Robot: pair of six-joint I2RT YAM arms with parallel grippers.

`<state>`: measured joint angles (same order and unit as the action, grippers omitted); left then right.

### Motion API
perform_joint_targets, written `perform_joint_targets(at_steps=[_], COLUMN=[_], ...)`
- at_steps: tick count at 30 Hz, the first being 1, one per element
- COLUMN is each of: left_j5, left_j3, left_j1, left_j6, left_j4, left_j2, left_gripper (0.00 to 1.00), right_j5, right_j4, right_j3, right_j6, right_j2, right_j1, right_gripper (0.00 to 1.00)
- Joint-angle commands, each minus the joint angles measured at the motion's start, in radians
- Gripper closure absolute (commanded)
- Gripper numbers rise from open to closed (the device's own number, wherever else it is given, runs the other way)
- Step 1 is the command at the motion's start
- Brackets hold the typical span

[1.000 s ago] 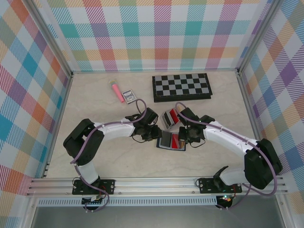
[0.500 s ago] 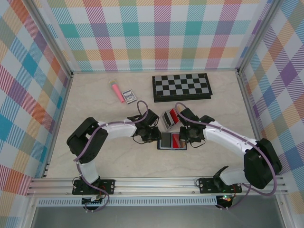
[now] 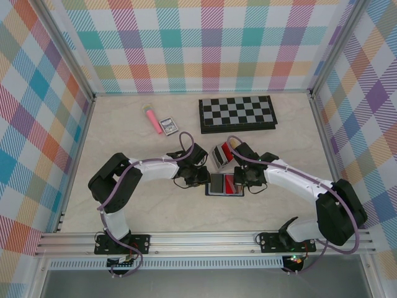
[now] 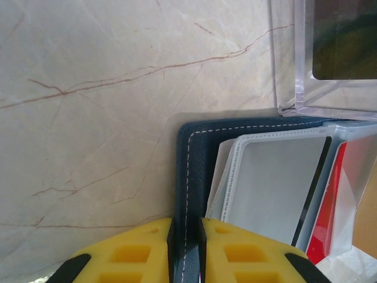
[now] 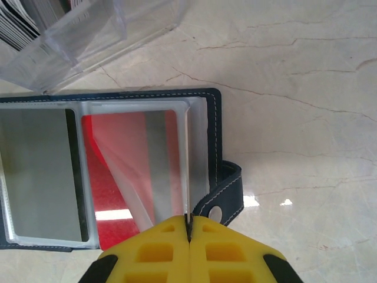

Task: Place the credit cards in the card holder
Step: Flip over the card slot in the card holder.

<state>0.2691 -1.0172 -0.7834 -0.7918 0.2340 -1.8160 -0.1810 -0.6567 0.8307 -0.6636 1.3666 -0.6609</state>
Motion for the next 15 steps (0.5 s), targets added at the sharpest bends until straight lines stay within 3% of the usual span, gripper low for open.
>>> perform_joint_targets(at_steps=[1, 15], left_j5=[0.004, 0.002], left_j3=[0.005, 0.003], left_j1=[-0.016, -0.018], left_j6=[0.011, 0.011], left_j4=[0.017, 0.017], left_j2=[-0.035, -0.041], left_gripper=[0.81, 0.82], right_j5=[0.033, 0.074], right_j4=[0.037, 0.034], right_j3=[-0.027, -0.016], right_j6=[0.026, 0.038], right_j2=[0.009, -0.117], right_j1=[0.001, 0.001], right_gripper=[0.98, 0.97])
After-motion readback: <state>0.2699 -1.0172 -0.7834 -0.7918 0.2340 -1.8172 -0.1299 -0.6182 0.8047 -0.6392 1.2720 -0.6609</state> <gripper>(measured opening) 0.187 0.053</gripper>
